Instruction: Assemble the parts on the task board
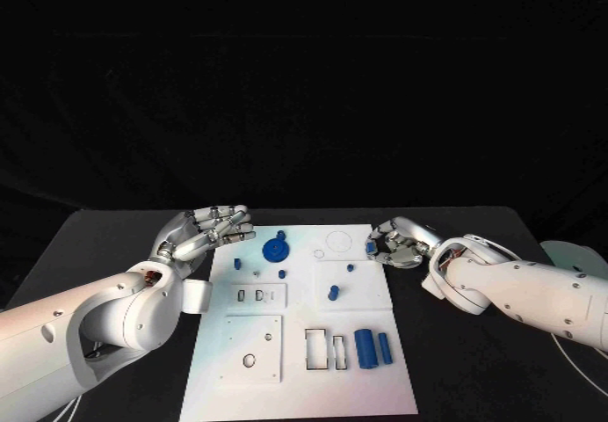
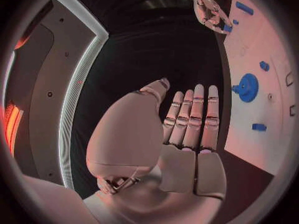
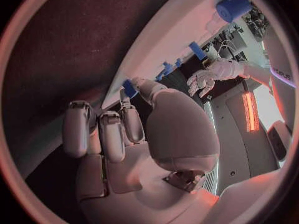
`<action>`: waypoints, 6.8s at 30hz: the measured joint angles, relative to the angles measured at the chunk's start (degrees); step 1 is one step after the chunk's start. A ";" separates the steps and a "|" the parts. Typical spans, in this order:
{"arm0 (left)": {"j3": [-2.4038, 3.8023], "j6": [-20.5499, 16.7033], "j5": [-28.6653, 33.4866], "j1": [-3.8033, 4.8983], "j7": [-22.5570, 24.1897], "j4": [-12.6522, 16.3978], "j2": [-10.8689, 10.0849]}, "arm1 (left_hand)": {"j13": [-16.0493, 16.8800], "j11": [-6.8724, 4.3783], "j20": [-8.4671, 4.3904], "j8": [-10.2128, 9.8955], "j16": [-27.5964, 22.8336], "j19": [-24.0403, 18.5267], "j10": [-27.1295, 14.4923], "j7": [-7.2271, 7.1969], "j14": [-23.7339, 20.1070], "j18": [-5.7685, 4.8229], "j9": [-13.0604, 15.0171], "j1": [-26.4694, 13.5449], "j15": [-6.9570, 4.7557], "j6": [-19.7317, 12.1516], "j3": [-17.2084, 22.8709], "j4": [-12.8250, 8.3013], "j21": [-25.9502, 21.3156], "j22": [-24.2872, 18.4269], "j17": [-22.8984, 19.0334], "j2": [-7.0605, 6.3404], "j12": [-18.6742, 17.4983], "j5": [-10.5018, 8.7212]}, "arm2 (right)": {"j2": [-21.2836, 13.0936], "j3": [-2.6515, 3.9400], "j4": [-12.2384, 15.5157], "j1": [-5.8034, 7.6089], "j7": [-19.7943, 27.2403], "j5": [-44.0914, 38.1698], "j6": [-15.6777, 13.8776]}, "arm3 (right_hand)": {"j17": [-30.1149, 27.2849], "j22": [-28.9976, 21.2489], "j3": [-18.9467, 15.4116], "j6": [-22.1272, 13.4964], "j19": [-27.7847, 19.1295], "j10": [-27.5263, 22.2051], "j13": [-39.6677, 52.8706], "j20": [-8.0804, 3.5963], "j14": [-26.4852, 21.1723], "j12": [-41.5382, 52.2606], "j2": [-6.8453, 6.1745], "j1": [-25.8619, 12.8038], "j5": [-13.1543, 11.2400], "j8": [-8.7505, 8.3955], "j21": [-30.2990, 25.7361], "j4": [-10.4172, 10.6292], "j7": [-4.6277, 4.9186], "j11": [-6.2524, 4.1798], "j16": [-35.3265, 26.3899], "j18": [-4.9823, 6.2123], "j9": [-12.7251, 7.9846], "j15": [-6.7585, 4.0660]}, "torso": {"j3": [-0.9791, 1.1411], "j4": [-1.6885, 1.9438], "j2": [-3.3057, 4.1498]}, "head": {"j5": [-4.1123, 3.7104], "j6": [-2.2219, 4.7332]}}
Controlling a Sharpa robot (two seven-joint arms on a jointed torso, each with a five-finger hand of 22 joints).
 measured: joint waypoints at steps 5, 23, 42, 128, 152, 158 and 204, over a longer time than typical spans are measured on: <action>0.00 0.00 0.00 0.00 -0.01 0.00 0.00 | 0.00 0.00 0.00 0.00 0.00 0.00 0.00 0.00 0.00 0.00 0.00 0.00 0.00 0.00 0.00 0.00 0.00 0.00 0.00 0.00 0.00 0.00 | 0.06 0.00 0.05 -0.02 0.27 0.03 -1.32 | 0.00 0.00 0.99 1.26 0.52 0.92 0.00 -0.52 0.08 0.24 0.83 0.23 -2.21 1.45 0.22 -0.60 -0.66 -0.92 0.00 0.00 0.60 -0.89 | -0.01 0.01 0.00 | -0.04 -0.04; 0.00 0.00 0.00 0.00 -0.06 -0.45 -0.03 | 0.00 0.00 0.00 0.00 0.00 0.00 0.00 0.00 0.00 0.00 0.00 0.00 0.00 0.00 0.00 0.00 0.00 0.00 -0.01 0.00 0.00 0.00 | 0.15 0.02 5.96 0.29 -0.51 -0.09 -7.26 | -0.01 -0.01 1.37 1.15 0.91 1.75 -0.02 -1.33 0.08 1.19 2.90 -1.14 -3.31 1.74 0.90 0.03 -0.77 -1.74 0.00 0.00 0.56 -1.71 | -0.09 0.02 -0.16 | 0.17 -0.07; 0.00 0.01 0.13 0.01 -0.09 -2.53 1.39 | 0.00 0.00 0.00 0.00 0.00 0.00 0.00 0.00 0.00 0.00 0.00 0.00 0.00 0.00 0.00 0.00 0.00 0.01 -0.02 0.00 0.00 0.00 | 11.39 -0.03 10.73 0.97 -10.38 -4.75 -5.51 | -0.02 0.03 1.29 1.13 0.91 1.94 -0.03 -1.32 0.08 1.18 2.81 -2.29 -3.26 1.76 0.88 0.59 -0.79 -1.94 0.00 0.00 0.57 -1.70 | -0.44 0.08 -0.70 | 5.01 -1.61; 0.00 0.00 0.34 0.01 -0.22 -3.02 1.64 | 0.00 0.00 0.00 0.00 0.00 0.00 0.00 0.00 0.00 0.00 -0.04 -0.23 0.00 0.00 0.39 -0.07 0.00 -0.11 0.10 -0.23 0.00 0.00 | 19.62 -1.14 8.21 -2.00 -17.10 -22.78 -0.17 | 0.01 0.03 -1.18 -4.01 -0.02 -0.22 -0.02 -0.38 -0.10 -0.69 -2.24 -5.49 -4.82 -0.30 -0.69 1.14 0.72 0.62 0.00 0.00 0.24 -0.28 | -0.39 -0.04 -0.60 | 8.98 -3.64; -0.01 0.04 -0.03 0.01 -0.83 -3.60 1.56 | 0.00 0.06 -0.15 0.00 -0.22 0.47 0.14 0.00 0.44 0.00 -0.07 -0.58 0.18 0.00 0.49 0.02 0.00 -0.16 0.40 -0.58 -0.27 0.00 | 16.45 -1.01 10.64 -2.07 -15.96 -21.65 -3.63 | -0.01 -0.76 -7.78 -10.03 -1.12 -4.05 -2.00 1.14 0.09 -4.00 -3.29 -6.55 -3.04 -5.47 -2.85 4.17 2.84 2.57 0.00 0.00 -1.29 1.21 | -0.37 0.01 -0.65 | 8.72 -3.35; -0.01 0.28 -2.37 0.01 -3.22 -4.65 1.44 | 1.05 -2.04 -2.25 0.56 5.00 6.02 7.28 0.23 7.80 -0.01 0.14 -2.64 -2.39 2.37 1.14 1.33 3.13 0.95 3.27 -1.26 2.24 0.00 | 12.62 -0.44 13.09 -1.12 -10.84 -17.12 -5.35 | -0.01 -3.25 -9.07 -10.15 -2.69 -4.83 -3.10 1.65 0.07 -4.61 -2.46 -5.72 -2.29 -5.90 -5.49 5.08 2.97 2.77 -0.89 0.01 -1.29 1.60 | -0.31 -0.18 -0.88 | 8.62 -3.07; -0.84 27.77 -54.62 7.46 -53.65 -10.79 9.21 | 50.48 -10.33 -13.63 32.92 74.28 34.28 13.22 -7.54 28.67 -4.02 17.23 -19.82 -11.50 -5.00 -3.32 5.91 61.99 55.38 64.34 2.81 64.58 -0.41 | -2.26 -0.09 13.80 4.96 4.12 13.86 -7.04 | -0.02 -3.74 -9.54 -6.35 -3.07 -5.63 -3.84 1.23 0.07 -4.89 -1.39 -3.91 2.15 -4.67 -6.77 5.55 1.65 2.14 -1.34 0.00 -0.14 1.59 | 0.98 -1.53 -3.65 | 9.92 -5.41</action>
